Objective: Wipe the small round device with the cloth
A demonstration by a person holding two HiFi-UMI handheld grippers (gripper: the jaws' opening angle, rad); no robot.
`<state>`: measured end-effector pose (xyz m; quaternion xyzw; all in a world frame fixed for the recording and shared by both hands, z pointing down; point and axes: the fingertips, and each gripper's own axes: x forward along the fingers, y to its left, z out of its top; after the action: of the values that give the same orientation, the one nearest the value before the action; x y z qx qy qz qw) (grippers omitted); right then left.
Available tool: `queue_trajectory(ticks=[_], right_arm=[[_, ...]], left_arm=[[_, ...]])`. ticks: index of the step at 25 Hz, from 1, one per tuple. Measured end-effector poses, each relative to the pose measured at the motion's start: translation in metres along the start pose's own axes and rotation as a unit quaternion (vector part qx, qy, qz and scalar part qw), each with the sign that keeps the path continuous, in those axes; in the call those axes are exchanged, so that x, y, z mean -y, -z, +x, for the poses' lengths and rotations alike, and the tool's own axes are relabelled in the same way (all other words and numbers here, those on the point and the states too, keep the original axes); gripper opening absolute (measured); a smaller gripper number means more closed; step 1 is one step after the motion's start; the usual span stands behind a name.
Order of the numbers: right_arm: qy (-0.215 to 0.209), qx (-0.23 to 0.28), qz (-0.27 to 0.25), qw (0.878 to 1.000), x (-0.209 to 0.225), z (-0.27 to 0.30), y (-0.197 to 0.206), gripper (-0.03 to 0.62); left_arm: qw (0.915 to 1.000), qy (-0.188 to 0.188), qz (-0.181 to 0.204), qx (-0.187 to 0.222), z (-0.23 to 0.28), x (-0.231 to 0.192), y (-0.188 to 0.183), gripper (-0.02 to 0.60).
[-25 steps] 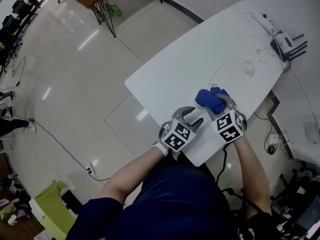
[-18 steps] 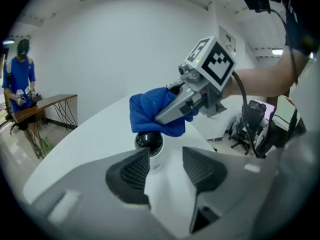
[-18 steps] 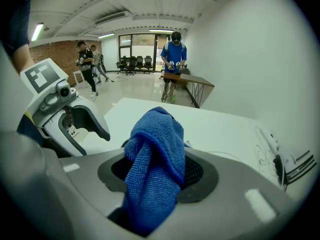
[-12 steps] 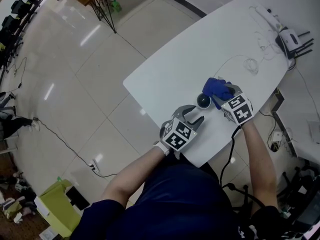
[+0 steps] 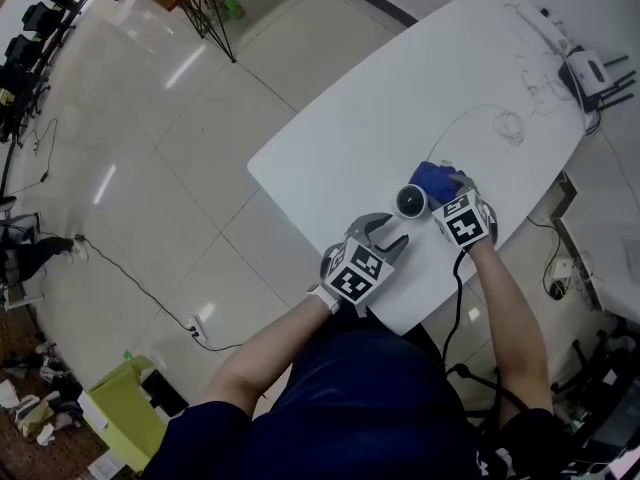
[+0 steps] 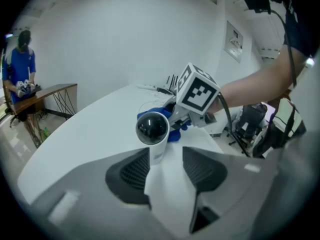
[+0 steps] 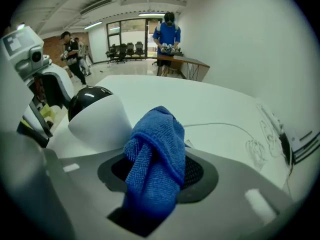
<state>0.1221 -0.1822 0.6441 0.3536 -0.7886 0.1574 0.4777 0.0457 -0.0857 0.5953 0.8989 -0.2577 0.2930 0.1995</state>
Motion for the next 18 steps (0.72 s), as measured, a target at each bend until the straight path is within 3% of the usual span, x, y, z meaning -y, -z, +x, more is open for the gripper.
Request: queue_trajectory(ticks=[5,9,11,15,18], right_arm=[[0.023,0.058,0.096,0.993,0.009,-0.034,-0.003,0.202],[0.037,0.165,0.159,0.973,-0.006,-0.095,-0.034,0.202],[0.037,0.196,0.148,0.969,-0.028,-0.11,-0.045,0.202],[0.057,0.174,0.085,0.979,-0.068,-0.103,-0.049,0.204],[0.065,0.169,0.117,0.976,-0.067,-0.1,-0.038,0.204]], left_arm=[[1.0,-0.002,0.0,0.007,-0.012,-0.001,0.001,0.204],[0.9998,-0.007,-0.002,0.016,-0.022,-0.004,-0.004,0.205],[0.9998,-0.006,-0.002,0.021,-0.025,-0.004,-0.005,0.204],[0.9997,-0.003,0.006,0.022,-0.031,0.0,0.002,0.204],[0.9998,0.0,0.012,0.015,-0.035,0.003,0.01,0.204]])
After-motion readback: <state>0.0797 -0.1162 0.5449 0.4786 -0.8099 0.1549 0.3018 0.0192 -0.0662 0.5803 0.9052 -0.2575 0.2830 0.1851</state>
